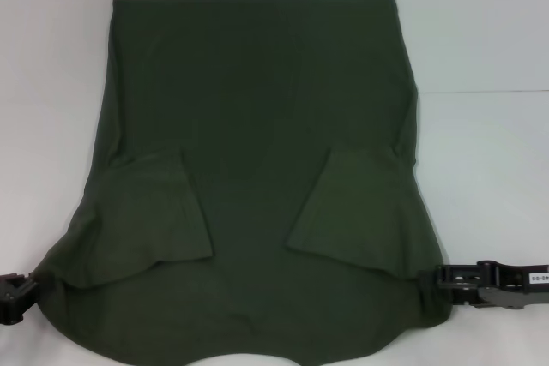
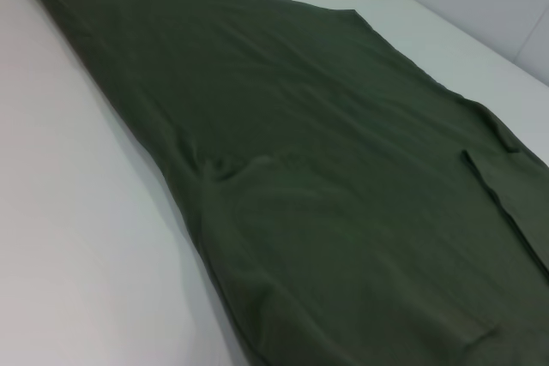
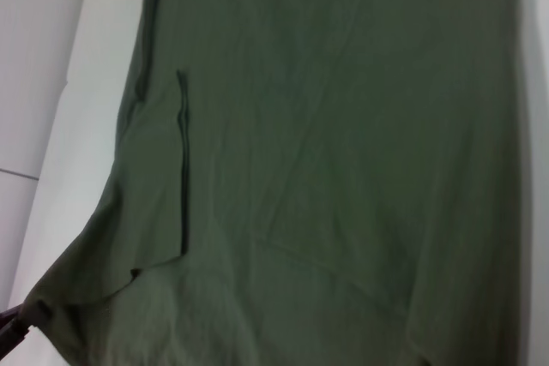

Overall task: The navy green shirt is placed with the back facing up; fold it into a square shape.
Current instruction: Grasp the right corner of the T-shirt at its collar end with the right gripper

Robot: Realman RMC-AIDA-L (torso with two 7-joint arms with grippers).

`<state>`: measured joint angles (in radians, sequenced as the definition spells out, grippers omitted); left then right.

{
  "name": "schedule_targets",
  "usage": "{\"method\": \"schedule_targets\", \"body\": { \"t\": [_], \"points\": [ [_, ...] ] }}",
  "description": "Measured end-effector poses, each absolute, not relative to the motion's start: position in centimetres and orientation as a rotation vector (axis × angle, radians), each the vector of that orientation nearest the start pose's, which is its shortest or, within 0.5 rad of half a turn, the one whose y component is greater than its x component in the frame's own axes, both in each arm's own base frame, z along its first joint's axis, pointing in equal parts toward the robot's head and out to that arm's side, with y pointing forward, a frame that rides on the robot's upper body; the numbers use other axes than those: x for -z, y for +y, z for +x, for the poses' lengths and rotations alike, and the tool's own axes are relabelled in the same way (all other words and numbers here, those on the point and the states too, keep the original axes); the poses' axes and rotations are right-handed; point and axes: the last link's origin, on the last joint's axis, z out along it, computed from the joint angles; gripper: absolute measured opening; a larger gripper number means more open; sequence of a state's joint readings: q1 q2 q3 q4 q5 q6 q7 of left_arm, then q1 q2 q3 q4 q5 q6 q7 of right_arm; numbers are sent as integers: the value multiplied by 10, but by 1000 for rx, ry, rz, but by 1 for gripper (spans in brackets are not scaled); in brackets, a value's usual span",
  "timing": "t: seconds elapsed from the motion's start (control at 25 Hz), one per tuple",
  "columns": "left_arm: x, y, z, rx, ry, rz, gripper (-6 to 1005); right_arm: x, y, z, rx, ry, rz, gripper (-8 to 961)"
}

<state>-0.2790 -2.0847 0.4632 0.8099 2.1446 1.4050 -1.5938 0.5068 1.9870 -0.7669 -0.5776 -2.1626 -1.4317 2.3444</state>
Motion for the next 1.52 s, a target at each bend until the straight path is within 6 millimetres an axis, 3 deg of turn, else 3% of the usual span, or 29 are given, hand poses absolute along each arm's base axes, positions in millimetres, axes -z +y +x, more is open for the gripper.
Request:
{"method": "schedule_targets", "body": {
  "t": [0.8,1.52],
  "points": [
    [-50,277,-372,476,-1143,-2224,29,-14,311,334,-442,2003,-2146,907],
    [-53,282,-371,466,-1124,-2220,29,-1,316,319,-455,2003,-2197,898]
  ]
}}
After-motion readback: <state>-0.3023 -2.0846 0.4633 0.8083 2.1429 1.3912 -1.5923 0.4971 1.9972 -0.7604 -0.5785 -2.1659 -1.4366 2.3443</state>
